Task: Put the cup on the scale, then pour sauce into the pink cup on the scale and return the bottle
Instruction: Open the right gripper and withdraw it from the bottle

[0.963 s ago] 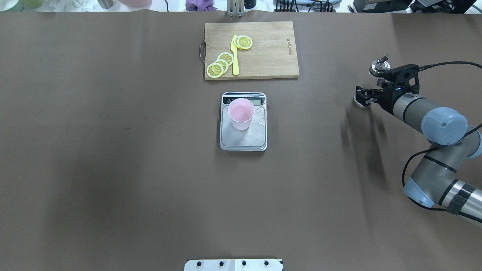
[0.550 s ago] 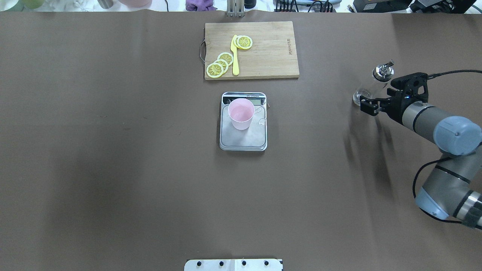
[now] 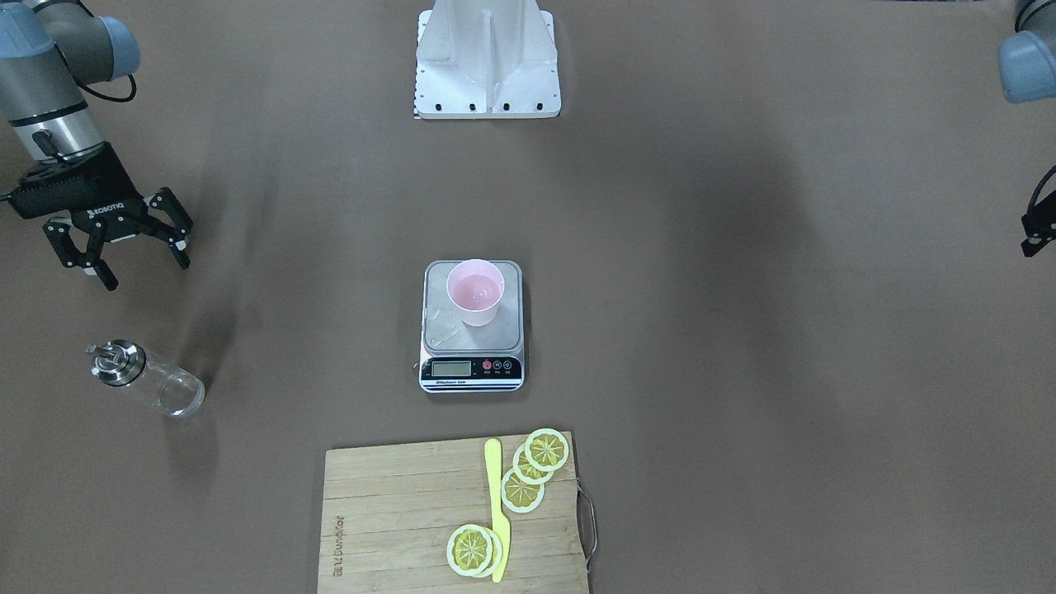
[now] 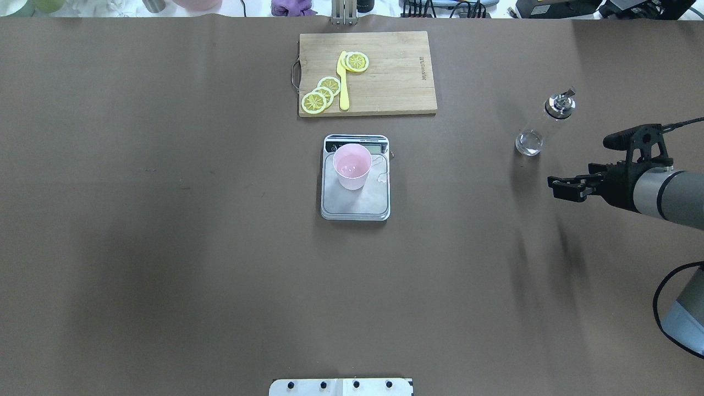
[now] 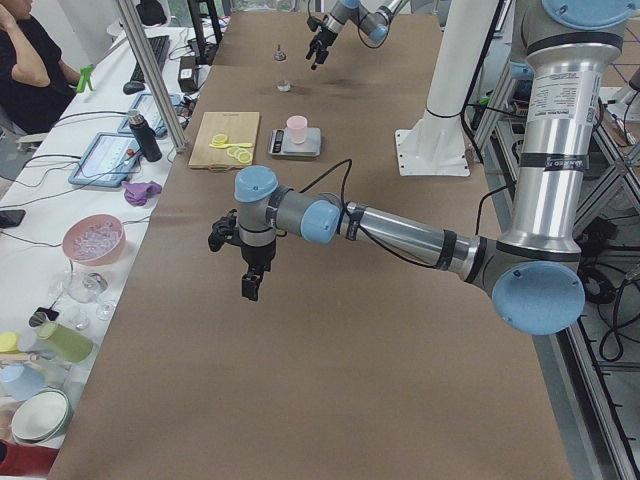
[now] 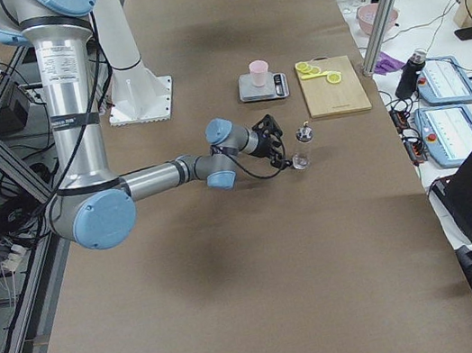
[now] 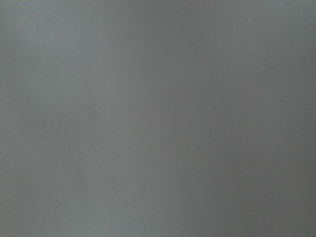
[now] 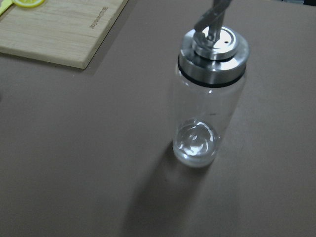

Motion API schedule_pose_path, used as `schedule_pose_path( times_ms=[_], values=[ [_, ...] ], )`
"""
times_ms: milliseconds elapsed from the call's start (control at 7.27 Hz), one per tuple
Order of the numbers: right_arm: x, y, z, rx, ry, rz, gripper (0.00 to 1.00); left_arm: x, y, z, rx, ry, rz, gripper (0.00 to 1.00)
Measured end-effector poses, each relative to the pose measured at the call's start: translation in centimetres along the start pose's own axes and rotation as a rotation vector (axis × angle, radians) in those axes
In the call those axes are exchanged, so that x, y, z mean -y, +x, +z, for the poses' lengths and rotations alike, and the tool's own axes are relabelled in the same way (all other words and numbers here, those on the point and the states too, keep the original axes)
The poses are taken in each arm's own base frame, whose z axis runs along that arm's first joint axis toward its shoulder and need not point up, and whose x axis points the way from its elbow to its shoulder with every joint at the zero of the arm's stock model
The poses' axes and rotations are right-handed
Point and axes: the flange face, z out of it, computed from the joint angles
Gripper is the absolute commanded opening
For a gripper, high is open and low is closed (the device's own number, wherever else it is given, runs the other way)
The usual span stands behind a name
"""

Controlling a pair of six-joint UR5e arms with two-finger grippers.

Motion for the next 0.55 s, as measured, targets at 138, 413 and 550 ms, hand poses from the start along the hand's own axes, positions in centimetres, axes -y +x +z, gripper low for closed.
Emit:
schedule_pose_path(
  times_ms=[138,413,550],
  values=[
    [2.0,-0.6,-2.0,0.027,-0.152,0.052,1.00,0.0,0.0,0.0,0.000,-0.001,0.000,0.98],
    [7.9,1.5,-5.3,0.066,-0.359,0.253,1.00,0.0,0.0,0.0,0.000,-0.001,0.000,0.98],
    [10.4,4.0,-6.7,0.057,-0.383,0.325,1.00,0.0,0.0,0.0,0.000,-0.001,0.000,0.98]
  ],
)
